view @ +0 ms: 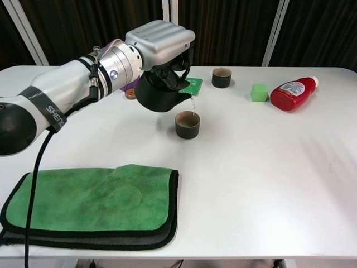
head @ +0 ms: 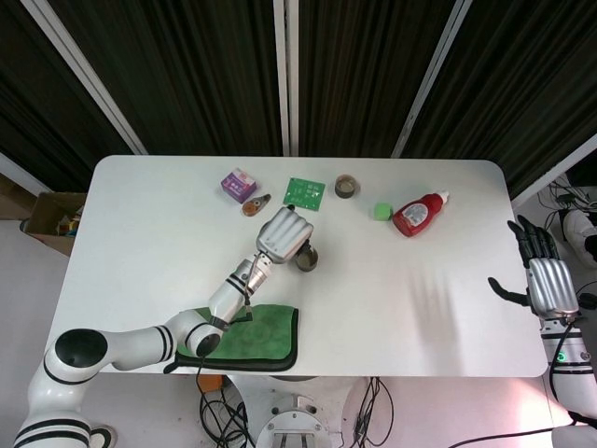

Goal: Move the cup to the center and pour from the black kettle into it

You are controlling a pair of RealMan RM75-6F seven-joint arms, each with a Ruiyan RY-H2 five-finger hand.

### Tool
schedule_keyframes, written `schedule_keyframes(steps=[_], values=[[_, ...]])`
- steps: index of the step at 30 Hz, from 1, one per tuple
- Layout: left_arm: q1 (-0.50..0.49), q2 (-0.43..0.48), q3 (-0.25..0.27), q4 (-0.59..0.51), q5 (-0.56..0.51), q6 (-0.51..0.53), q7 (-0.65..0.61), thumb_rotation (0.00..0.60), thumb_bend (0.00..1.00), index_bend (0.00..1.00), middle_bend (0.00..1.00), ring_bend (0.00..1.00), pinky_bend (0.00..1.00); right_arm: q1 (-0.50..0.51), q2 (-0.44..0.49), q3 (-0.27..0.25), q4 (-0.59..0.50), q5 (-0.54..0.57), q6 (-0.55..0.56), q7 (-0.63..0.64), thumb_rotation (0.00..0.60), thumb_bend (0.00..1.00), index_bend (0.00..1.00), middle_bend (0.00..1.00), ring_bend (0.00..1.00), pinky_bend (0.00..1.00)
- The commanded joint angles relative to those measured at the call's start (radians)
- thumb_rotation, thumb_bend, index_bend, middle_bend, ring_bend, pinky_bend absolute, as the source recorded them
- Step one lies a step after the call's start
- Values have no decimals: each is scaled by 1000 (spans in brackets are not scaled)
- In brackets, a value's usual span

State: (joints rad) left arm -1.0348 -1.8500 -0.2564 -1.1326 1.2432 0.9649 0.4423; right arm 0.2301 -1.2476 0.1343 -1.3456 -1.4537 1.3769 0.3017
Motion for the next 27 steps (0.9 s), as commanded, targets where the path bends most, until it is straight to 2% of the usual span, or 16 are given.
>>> schedule_keyframes(steps=[1, 27], values=[[0, 0, 1, -1, 2, 1, 1, 600, 465, 1000, 1000, 944, 522, 0, 0, 0, 0, 0, 0, -1, 600, 180, 0, 0, 0, 0], [2, 2, 8, -13, 21, 16, 17, 600, 465, 1000, 1000, 947, 530, -3, 8, 1, -11, 2, 3, -6, 600, 182, 0, 0, 0, 0]])
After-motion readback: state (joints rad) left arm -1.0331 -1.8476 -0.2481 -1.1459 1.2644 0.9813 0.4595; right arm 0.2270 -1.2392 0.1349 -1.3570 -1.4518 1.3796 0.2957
